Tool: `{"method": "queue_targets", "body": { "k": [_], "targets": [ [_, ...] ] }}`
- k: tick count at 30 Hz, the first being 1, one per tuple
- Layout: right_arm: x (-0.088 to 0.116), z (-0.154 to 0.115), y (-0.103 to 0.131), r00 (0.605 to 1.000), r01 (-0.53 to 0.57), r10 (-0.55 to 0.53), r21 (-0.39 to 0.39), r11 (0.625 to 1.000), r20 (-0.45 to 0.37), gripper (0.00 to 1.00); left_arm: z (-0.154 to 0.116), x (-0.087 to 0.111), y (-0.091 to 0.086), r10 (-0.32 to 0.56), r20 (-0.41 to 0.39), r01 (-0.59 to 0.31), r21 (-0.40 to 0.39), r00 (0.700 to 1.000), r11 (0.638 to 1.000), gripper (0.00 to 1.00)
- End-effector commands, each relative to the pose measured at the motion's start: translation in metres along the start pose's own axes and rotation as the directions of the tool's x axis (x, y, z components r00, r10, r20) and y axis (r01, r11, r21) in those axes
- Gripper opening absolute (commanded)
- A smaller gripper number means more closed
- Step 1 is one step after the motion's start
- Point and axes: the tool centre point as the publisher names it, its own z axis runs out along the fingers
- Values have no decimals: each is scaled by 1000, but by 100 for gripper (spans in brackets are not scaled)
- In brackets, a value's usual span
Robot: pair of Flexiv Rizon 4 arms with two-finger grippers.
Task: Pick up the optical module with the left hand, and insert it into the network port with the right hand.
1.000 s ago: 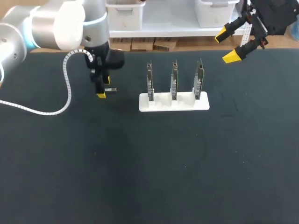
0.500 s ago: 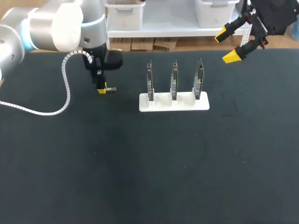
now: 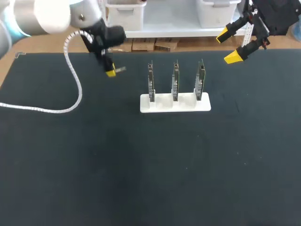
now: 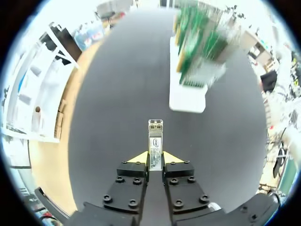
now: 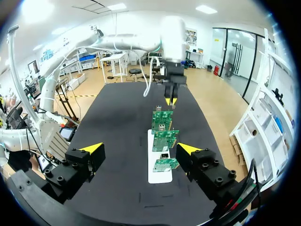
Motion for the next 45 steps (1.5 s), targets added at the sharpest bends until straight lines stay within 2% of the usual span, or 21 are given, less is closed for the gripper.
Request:
{"method": "queue_targets", "body": {
  "k": [1, 4, 6, 9, 18, 21, 23, 45],
  "targets": [
    [0, 0, 3, 1000, -1, 1, 6, 1000, -1, 100, -39, -6, -24, -10, 146, 23, -85, 989, 996, 0],
    [0, 0, 3, 1000, -1, 1, 6, 1000, -1, 100, -63, -21, -36, -27, 261, 53, -93, 965, 994, 0],
    [0, 0, 3, 1000, -1, 1, 6, 1000, -1, 100, -76, -30, -43, -21, 308, 57, -106, 951, 993, 0],
    [0, 0, 3, 1000, -1, 1, 6, 1000, -1, 100, -89, -41, -52, -21, 354, 64, -109, 935, 992, 0],
    [0, 0, 3, 1000, -1, 1, 6, 1000, -1, 100, -113, -64, -82, -10, 411, 68, -127, 912, 990, 0],
    [0, 0, 3, 1000, -1, 1, 6, 1000, -1, 100, -119, -71, -91, -4, 460, 56, -100, 888, 993, 0],
    [0, 0, 3, 1000, -1, 1, 6, 1000, -1, 100, -123, -75, -96, 33, 495, 17, -97, 868, 995, 0],
    [0, 0, 3, 1000, -1, 1, 6, 1000, -1, 100, -125, -77, -97, 37, 499, 12, -95, 866, 995, 0]
  ]
}}
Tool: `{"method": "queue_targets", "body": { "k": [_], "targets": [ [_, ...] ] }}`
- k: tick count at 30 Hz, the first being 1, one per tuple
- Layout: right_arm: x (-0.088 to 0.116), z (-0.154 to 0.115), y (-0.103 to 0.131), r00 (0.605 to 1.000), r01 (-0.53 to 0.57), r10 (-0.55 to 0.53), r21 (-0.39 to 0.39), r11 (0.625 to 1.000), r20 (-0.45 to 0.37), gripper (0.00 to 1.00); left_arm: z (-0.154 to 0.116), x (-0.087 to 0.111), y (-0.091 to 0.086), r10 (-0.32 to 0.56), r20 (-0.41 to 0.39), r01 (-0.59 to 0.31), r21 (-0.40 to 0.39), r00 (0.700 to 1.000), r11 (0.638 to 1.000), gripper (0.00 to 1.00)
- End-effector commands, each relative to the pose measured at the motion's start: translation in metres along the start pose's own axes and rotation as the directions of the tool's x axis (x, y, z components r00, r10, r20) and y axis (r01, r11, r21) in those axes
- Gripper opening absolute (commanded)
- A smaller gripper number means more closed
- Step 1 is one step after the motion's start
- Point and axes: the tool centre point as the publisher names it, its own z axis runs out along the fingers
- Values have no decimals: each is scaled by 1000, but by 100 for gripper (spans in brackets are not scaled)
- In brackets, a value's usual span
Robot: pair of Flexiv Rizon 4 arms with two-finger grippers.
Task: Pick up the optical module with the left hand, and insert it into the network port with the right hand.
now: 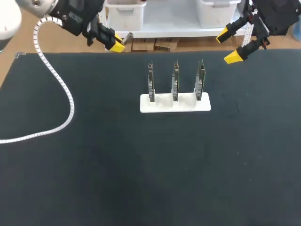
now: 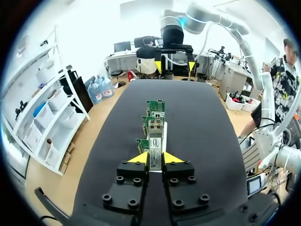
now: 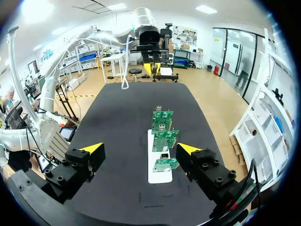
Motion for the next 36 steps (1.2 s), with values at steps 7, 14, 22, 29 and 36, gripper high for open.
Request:
{"method": "queue_targets", "body": {
  "k": [7, 14, 22, 29, 36],
  "targets": [
    [0, 0, 3, 1000, -1, 1, 6, 1000, -1, 100, -1, 1, -3, 1, 2, -1, -9, 1000, 1000, 0],
    [0, 0, 3, 1000, -1, 1, 6, 1000, -1, 100, 2, -23, -14, 12, 140, -10, -14, 990, 1000, 0],
    [0, 0, 3, 1000, -1, 1, 6, 1000, -1, 100, 14, -94, -44, 126, 265, -117, -49, 956, 992, 0],
    [0, 0, 3, 1000, -1, 1, 6, 1000, -1, 100, 31, -121, -71, 106, 307, -101, -29, 946, 994, 0],
    [0, 0, 3, 1000, -1, 1, 6, 1000, -1, 100, 45, -127, -88, 123, 335, -130, -2, 934, 992, 0]
  ]
}}
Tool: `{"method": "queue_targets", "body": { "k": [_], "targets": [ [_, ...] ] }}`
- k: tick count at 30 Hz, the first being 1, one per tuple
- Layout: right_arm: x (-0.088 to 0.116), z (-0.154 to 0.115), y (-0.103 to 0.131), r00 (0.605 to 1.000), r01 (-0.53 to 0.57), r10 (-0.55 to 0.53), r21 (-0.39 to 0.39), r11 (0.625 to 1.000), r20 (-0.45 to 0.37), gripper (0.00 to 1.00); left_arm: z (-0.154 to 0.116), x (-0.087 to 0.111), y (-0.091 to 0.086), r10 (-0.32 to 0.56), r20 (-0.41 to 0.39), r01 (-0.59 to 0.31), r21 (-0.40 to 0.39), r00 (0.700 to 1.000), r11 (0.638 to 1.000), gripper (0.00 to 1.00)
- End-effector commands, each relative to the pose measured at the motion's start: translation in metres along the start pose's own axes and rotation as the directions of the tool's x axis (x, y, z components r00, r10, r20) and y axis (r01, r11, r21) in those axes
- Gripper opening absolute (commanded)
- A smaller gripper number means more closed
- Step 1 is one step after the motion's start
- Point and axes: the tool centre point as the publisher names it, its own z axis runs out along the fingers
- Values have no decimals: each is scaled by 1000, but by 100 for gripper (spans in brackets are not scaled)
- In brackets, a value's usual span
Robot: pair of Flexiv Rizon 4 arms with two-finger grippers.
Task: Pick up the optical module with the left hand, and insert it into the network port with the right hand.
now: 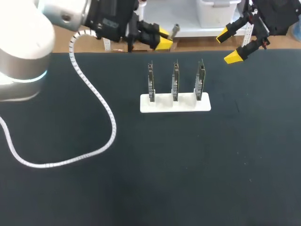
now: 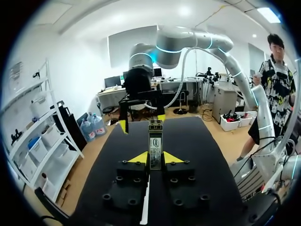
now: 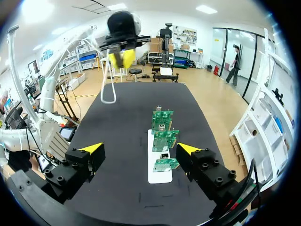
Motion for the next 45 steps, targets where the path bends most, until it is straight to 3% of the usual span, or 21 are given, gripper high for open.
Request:
{"method": "queue_targets", "body": {
  "k": [1, 11, 16, 22, 29, 35, 45],
  "targets": [
    [0, 0, 3, 1000, -1, 1, 6, 1000, -1, 100, 8, 7, -2, 8, 16, -8, -15, 1000, 1000, 0],
    [0, 0, 3, 1000, -1, 1, 6, 1000, -1, 100, 44, 32, 5, 4, 96, -7, 39, 995, 999, 0],
    [0, 0, 3, 1000, -1, 1, 6, 1000, -1, 100, 61, 29, 7, -1, 117, -8, 71, 993, 997, 0],
    [0, 0, 3, 1000, -1, 1, 6, 1000, -1, 100, 70, 18, 8, 13, 143, -20, 47, 990, 999, 0],
    [0, 0, 3, 1000, -1, 1, 6, 1000, -1, 100, 76, 18, 7, -22, 208, 28, -25, 978, 999, 0],
    [0, 0, 3, 1000, -1, 1, 6, 1000, -1, 100, 85, 18, 6, -34, 180, 40, -31, 983, 999, 0],
    [0, 0, 3, 1000, -1, 1, 6, 1000, -1, 100, 103, 13, 5, -4, 117, -2, 56, 993, 998, 0]
  ]
}}
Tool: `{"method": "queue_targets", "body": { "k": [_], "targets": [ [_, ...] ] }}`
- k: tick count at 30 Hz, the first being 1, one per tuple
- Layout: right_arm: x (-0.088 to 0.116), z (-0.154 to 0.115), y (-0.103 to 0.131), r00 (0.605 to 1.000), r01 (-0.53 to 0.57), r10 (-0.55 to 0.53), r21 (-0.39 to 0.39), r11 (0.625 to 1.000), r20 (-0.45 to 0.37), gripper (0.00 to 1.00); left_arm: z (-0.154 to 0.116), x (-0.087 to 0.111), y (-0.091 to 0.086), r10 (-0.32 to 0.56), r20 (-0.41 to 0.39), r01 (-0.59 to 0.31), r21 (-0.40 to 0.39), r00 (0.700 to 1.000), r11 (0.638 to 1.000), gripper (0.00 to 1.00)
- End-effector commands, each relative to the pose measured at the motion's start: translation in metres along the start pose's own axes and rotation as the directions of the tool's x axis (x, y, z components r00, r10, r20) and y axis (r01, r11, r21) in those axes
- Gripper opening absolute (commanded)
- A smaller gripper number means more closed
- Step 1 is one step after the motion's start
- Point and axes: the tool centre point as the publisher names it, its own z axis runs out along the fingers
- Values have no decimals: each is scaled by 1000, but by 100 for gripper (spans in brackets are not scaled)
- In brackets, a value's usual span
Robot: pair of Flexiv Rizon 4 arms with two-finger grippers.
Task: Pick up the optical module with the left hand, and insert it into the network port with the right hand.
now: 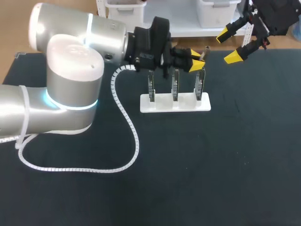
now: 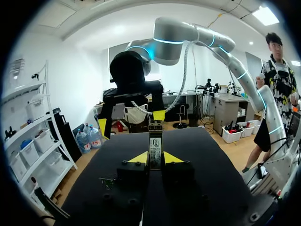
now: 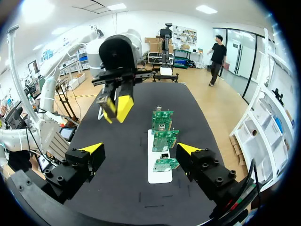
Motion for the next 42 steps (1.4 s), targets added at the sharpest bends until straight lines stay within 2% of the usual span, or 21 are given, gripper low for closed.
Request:
{"method": "queue_targets", "body": {
  "k": [1, 30, 34, 42],
  "targets": [
    [0, 0, 3, 1000, -1, 1, 6, 1000, -1, 100, 5, -3, 13, -2, -31, 3, 43, 1000, 999, 0],
    [0, 0, 3, 1000, -1, 1, 6, 1000, -1, 100, 5, 1, 16, -11, -15, 11, 27, 1000, 1000, 0],
    [0, 0, 3, 1000, -1, 1, 6, 1000, -1, 100, 6, 0, 22, -1, 11, 1, 16, 1000, 1000, 0],
    [0, 0, 3, 1000, -1, 1, 6, 1000, -1, 100, 24, 5, 33, 47, 108, -56, 80, 993, 995, 0]
  ]
}}
